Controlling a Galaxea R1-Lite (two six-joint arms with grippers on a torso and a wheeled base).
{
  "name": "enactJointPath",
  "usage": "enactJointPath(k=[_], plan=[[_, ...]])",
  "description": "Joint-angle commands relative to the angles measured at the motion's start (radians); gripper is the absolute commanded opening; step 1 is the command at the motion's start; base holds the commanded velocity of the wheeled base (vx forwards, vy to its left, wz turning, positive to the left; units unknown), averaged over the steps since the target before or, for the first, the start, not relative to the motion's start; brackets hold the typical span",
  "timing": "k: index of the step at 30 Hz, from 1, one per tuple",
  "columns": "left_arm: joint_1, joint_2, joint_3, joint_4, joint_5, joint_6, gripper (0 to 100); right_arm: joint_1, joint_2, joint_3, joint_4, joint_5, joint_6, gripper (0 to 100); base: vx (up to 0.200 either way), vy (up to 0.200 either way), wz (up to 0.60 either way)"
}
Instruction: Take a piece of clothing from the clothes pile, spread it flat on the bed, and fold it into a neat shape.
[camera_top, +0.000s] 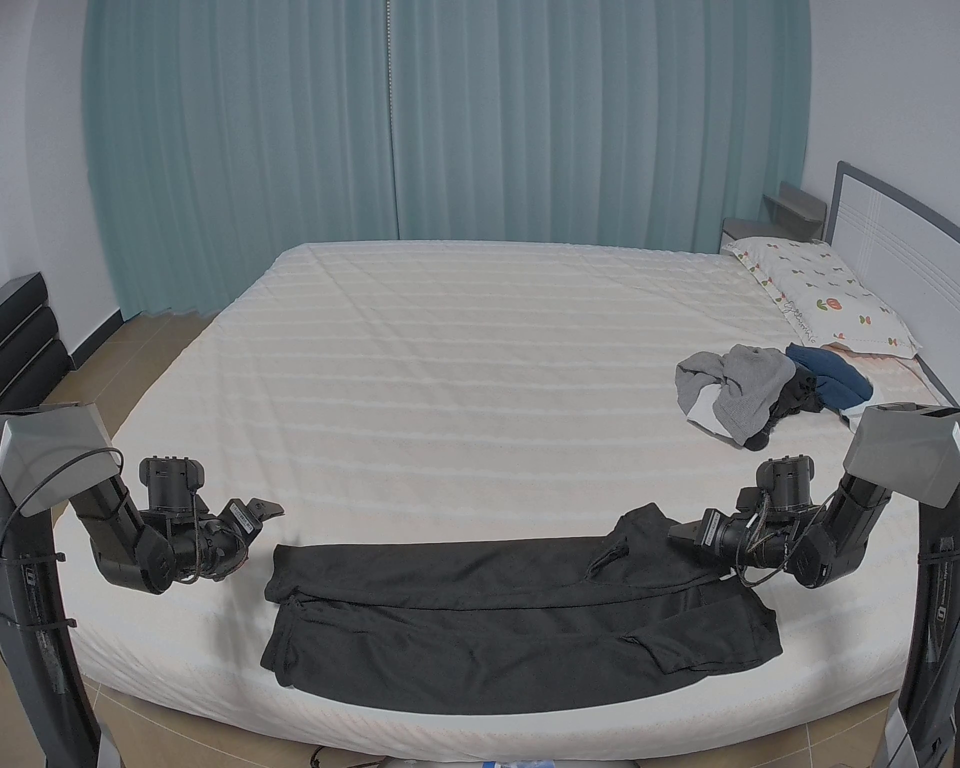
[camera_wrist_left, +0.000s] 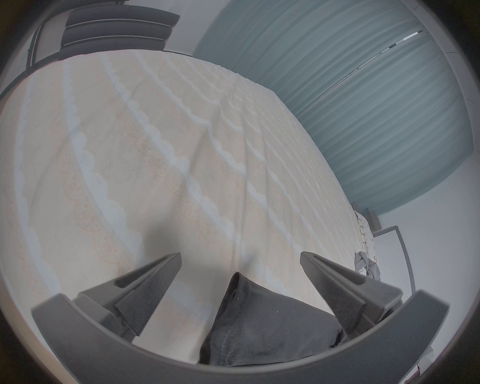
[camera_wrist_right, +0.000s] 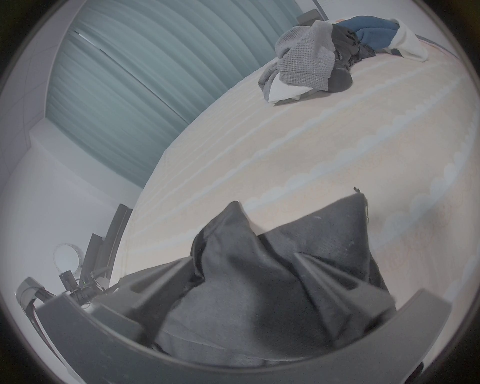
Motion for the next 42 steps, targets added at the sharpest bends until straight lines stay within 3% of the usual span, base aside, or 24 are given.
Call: enactJointPath(k=[1,8,16,30,31,40,42], plan=[[-0.001,0.003,0.003,-0.001,0.001,0.001,100,-0.01,-0.005,0.018,-0.006,0.002,-0.005,0,0.0,0.0,0.0],[-0.001,0.005,0.004,0.0,0.001,0.003,100,-0.046,-0.075,0.075,-0.009,0.025,-0.008,0,0.0,0.0,0.0],[-0.002,0.005,0.007,0.0,0.002,0.003,100,-0.088,-0.134,0.196,-0.032,0.105,-0.023,0,0.0,0.0,0.0],[-0.002,0.006,0.009,0.0,0.002,0.004,100,-0.103,-0.103,0.29,-0.122,0.102,-0.059,0,0.0,0.0,0.0],[-0.002,0.005,0.009,0.0,0.002,0.004,100,-0.1,-0.105,0.287,-0.122,0.1,-0.059,100,0.0,0.0,0.0],[-0.002,0.011,0.006,0.0,0.002,0.004,100,-0.063,-0.23,0.228,-0.081,0.095,-0.042,100,0.0,0.0,0.0],[-0.002,0.011,0.006,0.0,0.002,0.004,100,-0.003,-0.255,0.195,-0.026,0.079,-0.037,100,0.0,0.0,0.0]])
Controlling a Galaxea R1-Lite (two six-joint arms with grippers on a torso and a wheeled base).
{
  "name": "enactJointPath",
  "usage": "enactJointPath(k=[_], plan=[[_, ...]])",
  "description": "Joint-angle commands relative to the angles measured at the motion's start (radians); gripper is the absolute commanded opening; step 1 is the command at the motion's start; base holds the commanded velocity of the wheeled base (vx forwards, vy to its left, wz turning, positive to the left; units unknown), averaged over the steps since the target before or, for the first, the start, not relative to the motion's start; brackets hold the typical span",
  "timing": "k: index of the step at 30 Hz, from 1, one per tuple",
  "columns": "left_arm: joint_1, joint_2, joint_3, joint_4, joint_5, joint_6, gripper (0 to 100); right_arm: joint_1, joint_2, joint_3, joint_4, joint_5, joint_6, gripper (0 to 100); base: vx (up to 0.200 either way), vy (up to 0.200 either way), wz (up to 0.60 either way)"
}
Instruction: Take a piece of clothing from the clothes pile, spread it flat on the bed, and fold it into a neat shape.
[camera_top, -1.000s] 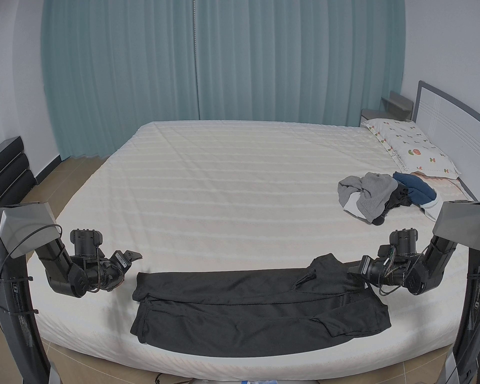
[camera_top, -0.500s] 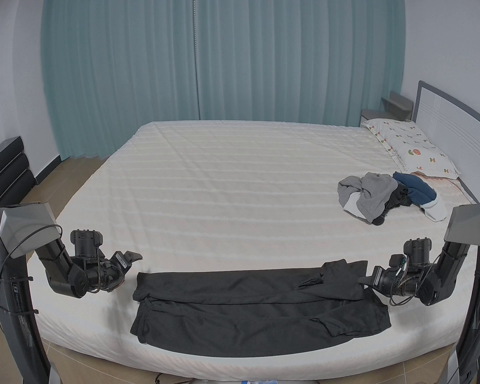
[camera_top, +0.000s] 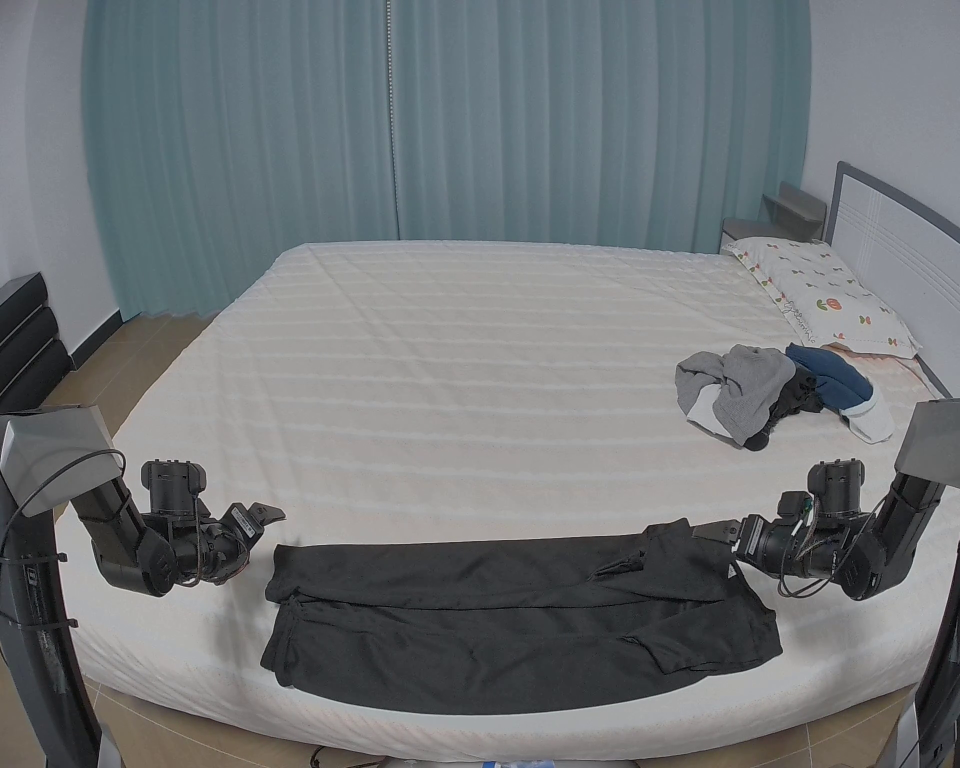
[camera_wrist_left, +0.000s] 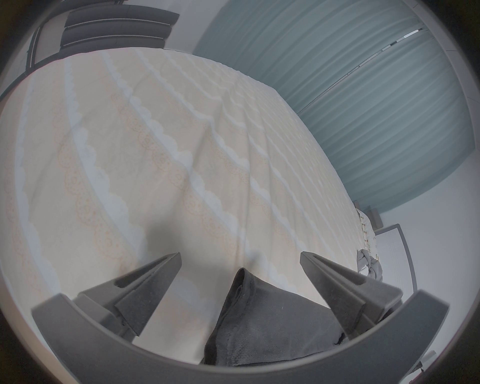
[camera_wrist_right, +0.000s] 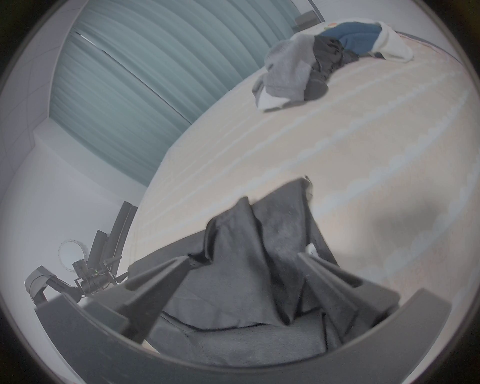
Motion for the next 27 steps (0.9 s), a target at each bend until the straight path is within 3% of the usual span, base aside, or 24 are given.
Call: enactJointPath(k=[1,6,11,15,27], plan=[[0.0,0.004,0.0,0.0,0.0,0.0,100,0.096,-0.077,-0.068,0.074,-0.033,0.013,100,0.0,0.0,0.0],[0.0,0.005,-0.001,0.0,0.0,0.001,100,0.203,-0.003,-0.166,0.146,-0.122,0.051,100,0.0,0.0,0.0],[0.0,0.007,-0.001,-0.002,0.0,0.001,100,0.251,0.049,-0.226,0.223,-0.128,0.051,100,0.0,0.0,0.0],[-0.001,0.008,-0.001,-0.002,0.0,0.001,100,0.267,0.071,-0.285,0.327,-0.179,0.051,100,0.0,0.0,0.0],[-0.001,0.01,0.0,0.0,0.0,0.018,100,0.33,0.101,-0.423,0.508,-0.195,0.054,100,0.0,0.0,0.0]])
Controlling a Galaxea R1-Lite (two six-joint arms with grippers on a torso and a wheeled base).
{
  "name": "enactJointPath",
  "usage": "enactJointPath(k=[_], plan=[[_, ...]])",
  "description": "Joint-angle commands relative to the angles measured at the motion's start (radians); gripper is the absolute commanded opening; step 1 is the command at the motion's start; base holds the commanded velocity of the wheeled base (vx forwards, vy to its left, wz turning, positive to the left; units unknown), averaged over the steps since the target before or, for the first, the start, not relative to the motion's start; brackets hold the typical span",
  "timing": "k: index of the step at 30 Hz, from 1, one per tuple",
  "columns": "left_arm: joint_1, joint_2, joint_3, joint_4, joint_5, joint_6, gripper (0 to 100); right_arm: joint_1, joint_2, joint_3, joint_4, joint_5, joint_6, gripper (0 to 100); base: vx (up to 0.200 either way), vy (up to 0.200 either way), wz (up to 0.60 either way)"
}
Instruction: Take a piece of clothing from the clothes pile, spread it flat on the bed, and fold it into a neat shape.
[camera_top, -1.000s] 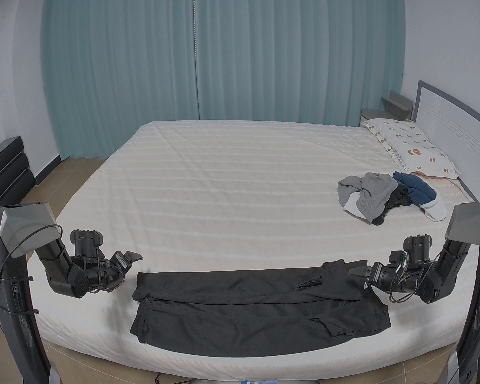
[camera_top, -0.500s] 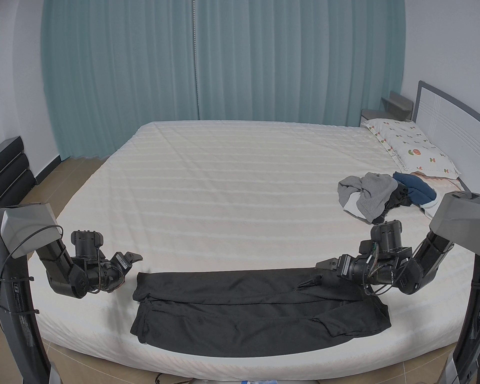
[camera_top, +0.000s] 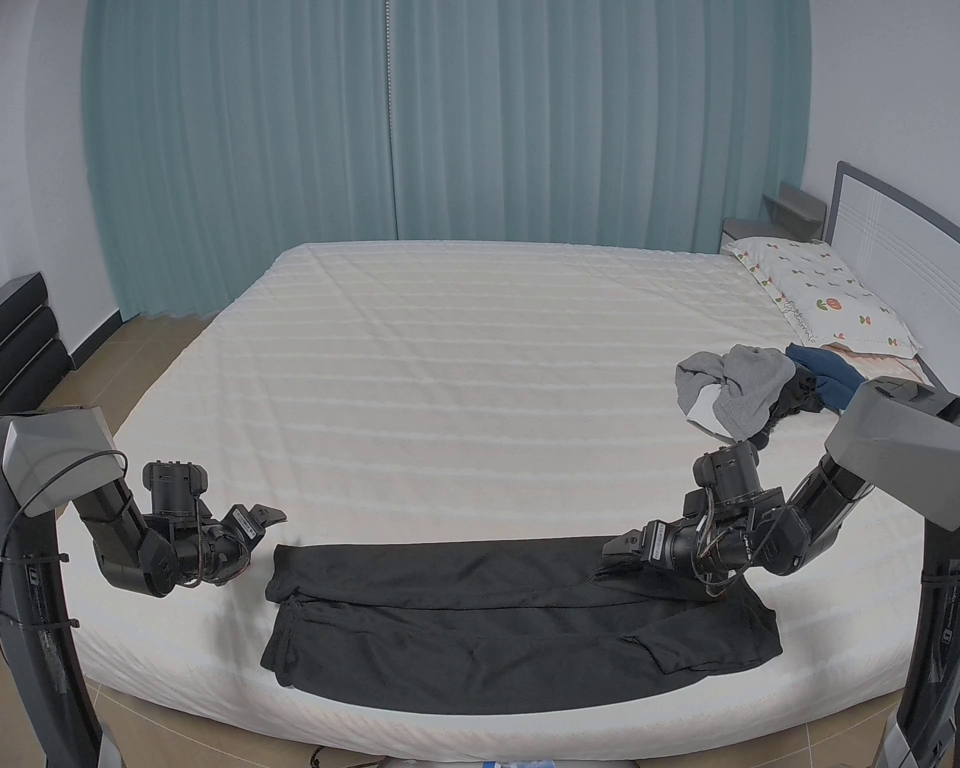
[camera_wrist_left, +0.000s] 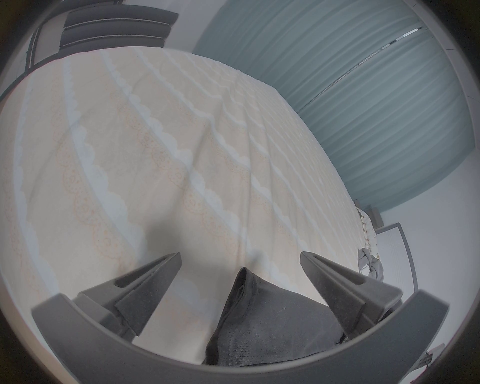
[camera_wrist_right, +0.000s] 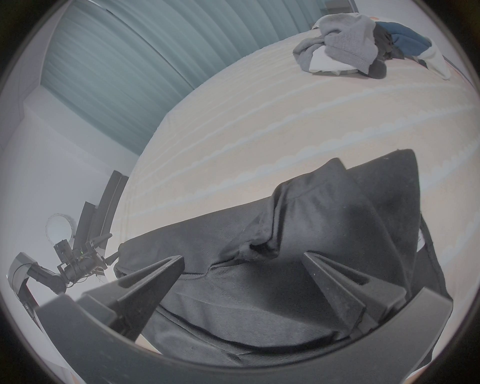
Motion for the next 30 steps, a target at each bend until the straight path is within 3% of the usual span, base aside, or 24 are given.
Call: enactJointPath(k=[1,7,11,17,24,30], plan=[[0.001,0.002,0.004,0.0,-0.001,0.014,100,0.042,0.035,-0.08,0.07,-0.007,0.002,100,0.0,0.0,0.0],[0.001,0.002,0.004,0.0,-0.001,0.015,100,0.061,0.081,-0.19,0.148,-0.072,0.002,100,0.0,0.0,0.0],[0.001,0.002,0.004,0.0,-0.001,0.015,100,0.065,0.084,-0.222,0.148,-0.076,0.028,100,0.0,0.0,0.0],[0.001,0.002,0.004,0.002,-0.001,0.015,100,0.076,0.086,-0.315,0.154,-0.076,0.227,100,0.0,0.0,0.0],[0.001,0.002,0.004,0.002,-0.001,0.015,100,0.076,0.11,-0.356,0.154,-0.078,0.301,100,0.0,0.0,0.0],[0.001,0.002,0.004,0.002,-0.001,0.015,100,0.082,0.133,-0.367,0.16,-0.092,0.305,100,0.0,0.0,0.0]])
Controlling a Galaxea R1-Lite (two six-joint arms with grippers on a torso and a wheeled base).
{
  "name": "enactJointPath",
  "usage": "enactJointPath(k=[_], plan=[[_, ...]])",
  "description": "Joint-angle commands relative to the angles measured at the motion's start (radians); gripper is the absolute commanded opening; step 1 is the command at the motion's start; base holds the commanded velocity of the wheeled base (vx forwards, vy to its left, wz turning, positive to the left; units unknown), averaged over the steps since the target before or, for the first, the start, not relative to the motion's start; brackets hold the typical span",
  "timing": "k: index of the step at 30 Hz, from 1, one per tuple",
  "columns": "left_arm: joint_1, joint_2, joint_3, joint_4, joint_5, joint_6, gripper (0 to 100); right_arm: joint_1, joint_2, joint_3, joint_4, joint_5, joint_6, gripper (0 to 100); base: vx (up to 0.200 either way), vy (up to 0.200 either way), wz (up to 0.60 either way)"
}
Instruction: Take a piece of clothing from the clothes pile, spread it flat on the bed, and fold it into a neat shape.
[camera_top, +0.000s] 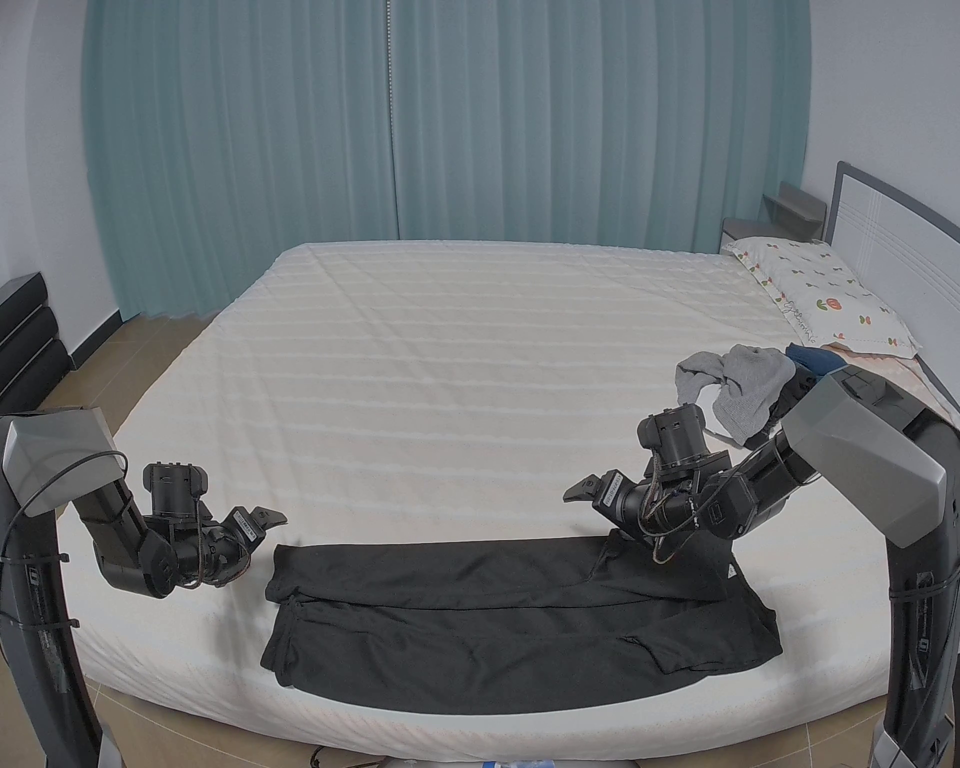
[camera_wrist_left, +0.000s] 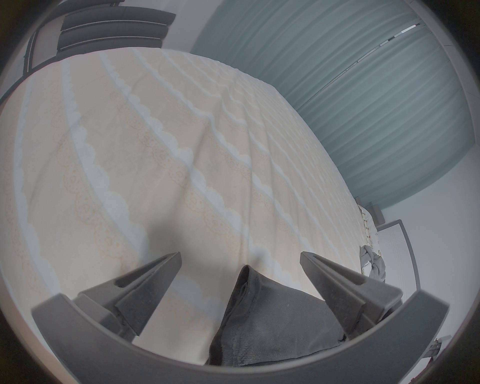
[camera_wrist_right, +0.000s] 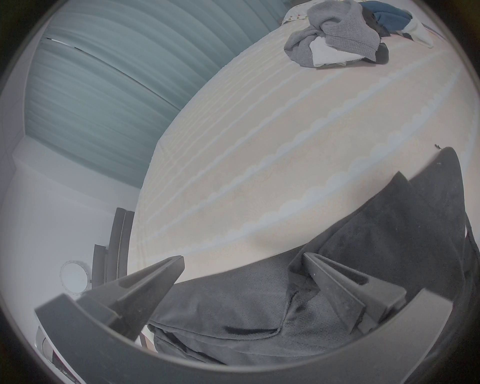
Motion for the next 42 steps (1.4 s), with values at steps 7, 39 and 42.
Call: enactJointPath(k=[7,39,42], plan=[[0.002,-0.003,-0.008,0.007,-0.001,-0.003,100,0.017,0.055,-0.01,-0.017,-0.034,0.008,100,0.0,0.0,0.0],[-0.185,-0.181,0.13,0.231,0.155,-0.134,100,-0.069,-0.312,0.568,-0.306,-0.084,0.151,100,0.0,0.0,0.0],[-0.188,-0.164,0.13,0.231,0.164,-0.135,100,-0.069,-0.322,0.579,-0.316,-0.083,0.152,100,0.0,0.0,0.0]])
